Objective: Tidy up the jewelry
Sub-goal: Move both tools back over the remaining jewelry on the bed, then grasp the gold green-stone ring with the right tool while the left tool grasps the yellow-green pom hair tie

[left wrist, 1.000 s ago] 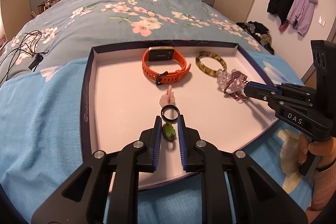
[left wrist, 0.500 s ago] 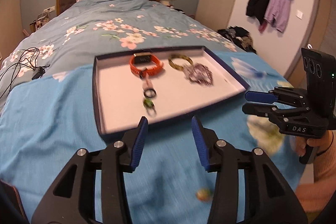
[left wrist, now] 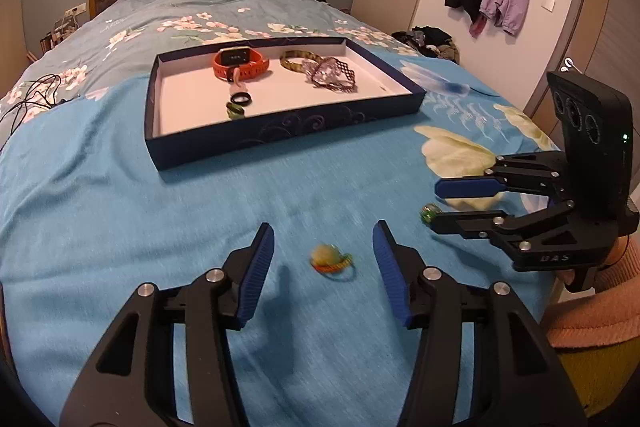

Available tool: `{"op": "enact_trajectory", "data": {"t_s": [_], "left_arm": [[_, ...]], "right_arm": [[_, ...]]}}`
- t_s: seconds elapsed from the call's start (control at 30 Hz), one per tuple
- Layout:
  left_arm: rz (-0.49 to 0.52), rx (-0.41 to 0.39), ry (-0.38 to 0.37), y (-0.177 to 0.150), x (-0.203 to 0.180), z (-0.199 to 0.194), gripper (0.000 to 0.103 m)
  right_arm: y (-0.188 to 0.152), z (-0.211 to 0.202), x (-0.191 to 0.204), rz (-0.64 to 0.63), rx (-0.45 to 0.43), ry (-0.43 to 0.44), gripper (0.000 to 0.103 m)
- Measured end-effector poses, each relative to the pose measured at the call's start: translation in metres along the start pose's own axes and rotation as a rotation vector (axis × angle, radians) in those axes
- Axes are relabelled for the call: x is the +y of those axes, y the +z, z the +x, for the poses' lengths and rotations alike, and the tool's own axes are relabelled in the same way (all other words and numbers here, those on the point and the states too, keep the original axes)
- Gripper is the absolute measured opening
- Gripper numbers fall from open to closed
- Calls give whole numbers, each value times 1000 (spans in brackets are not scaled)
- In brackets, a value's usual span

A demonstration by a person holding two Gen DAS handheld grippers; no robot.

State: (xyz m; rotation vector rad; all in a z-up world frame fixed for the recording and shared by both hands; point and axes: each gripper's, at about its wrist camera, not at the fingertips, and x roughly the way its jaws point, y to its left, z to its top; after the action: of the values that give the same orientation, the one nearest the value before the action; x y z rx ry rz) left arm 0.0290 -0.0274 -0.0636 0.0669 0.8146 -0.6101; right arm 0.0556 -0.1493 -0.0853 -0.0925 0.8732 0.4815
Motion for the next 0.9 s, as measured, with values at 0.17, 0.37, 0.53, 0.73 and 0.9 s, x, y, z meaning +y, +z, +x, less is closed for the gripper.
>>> {"op": "enact_trajectory", "data": {"t_s": [0.17,0.37,0.53,0.73,0.9], "left_arm": [[-7,17,3,-3,-1,4,52],[-17,49,11,-3,-1,12,47],[-18,64,24,-3,-1,16,39],[-12,72,43,-2,-1,19,35],[-9,74,47,-2,-2,19,34]], "right_arm": [[-1,3,1,14,-1,-12,33],[-2,3,4,4,-7,-34,33],[-1,4,4,0,-7,-40,30],[0,5,7,-22,-9,-65,25],[0,6,9,-31,-10,-67,17]]}}
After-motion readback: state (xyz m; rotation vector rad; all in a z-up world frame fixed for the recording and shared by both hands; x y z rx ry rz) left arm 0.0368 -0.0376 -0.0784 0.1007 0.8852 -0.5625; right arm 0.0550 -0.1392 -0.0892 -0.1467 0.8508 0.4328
